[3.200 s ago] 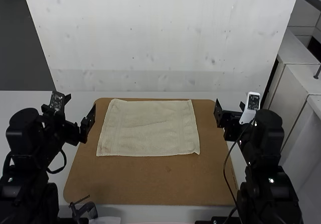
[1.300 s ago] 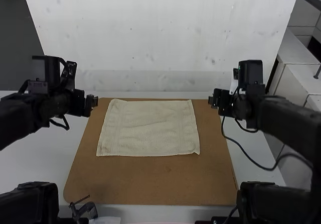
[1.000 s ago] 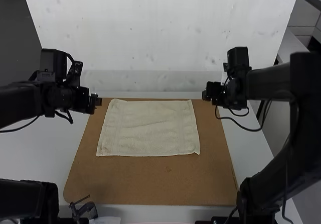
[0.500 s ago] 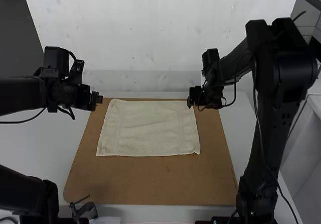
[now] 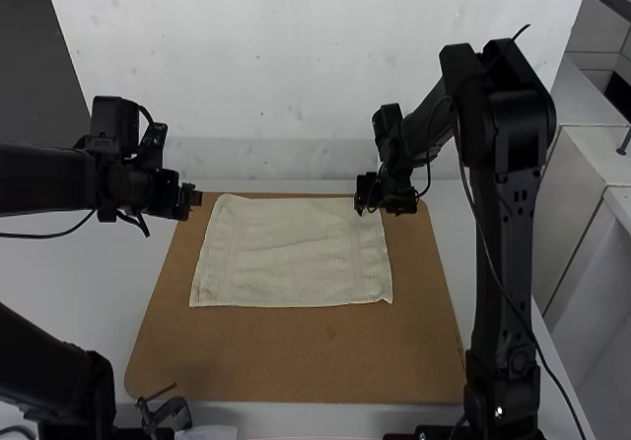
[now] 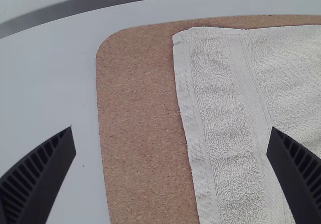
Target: Fold the towel.
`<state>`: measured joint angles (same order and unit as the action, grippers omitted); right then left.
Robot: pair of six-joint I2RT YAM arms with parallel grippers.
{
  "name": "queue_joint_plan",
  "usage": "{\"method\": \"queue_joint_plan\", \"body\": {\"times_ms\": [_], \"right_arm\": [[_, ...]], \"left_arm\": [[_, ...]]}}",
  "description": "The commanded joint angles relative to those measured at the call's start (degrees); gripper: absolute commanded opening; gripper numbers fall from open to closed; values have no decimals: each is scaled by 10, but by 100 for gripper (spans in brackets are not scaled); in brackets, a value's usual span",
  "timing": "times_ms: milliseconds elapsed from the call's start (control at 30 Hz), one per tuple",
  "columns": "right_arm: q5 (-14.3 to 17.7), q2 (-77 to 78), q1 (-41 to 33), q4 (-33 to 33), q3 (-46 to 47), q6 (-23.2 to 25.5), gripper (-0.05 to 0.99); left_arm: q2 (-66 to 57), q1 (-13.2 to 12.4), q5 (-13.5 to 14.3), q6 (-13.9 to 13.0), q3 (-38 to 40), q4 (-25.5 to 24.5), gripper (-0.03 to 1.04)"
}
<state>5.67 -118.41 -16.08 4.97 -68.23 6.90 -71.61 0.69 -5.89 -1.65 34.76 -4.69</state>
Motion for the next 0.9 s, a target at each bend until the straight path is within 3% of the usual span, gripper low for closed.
{"method": "queue_joint_plan", "body": {"times_ms": [0, 67, 133, 200, 300, 433, 567, 733, 867], "right_arm": [[16, -16, -12, -1, -27, 19, 95], [20, -31, -15, -1, -35, 19, 94], [22, -46, -20, 2, -43, 21, 87], [30, -55, -26, 13, -49, 20, 68], [32, -65, -31, 21, -51, 19, 31], [32, -67, -27, 29, -52, 19, 2], [33, -67, -24, 30, -51, 19, 2], [36, -71, -25, 29, -46, 19, 2], [36, -74, -25, 26, -47, 19, 2]], "left_arm": [[-5, -7, -7, -6, 17, 8, 98], [-12, -7, -7, -8, 16, 10, 98], [-23, -8, -7, -8, 15, 18, 98], [-36, -6, -8, -10, 16, 25, 98], [-59, 1, -8, -9, 19, 35, 98], [-116, 14, -8, -5, 38, 39, 98], [-180, 32, -3, 21, 77, 39, 97], [-242, 53, 21, 26, 129, 39, 97], [-293, 64, 24, 43, 177, 39, 96]]}}
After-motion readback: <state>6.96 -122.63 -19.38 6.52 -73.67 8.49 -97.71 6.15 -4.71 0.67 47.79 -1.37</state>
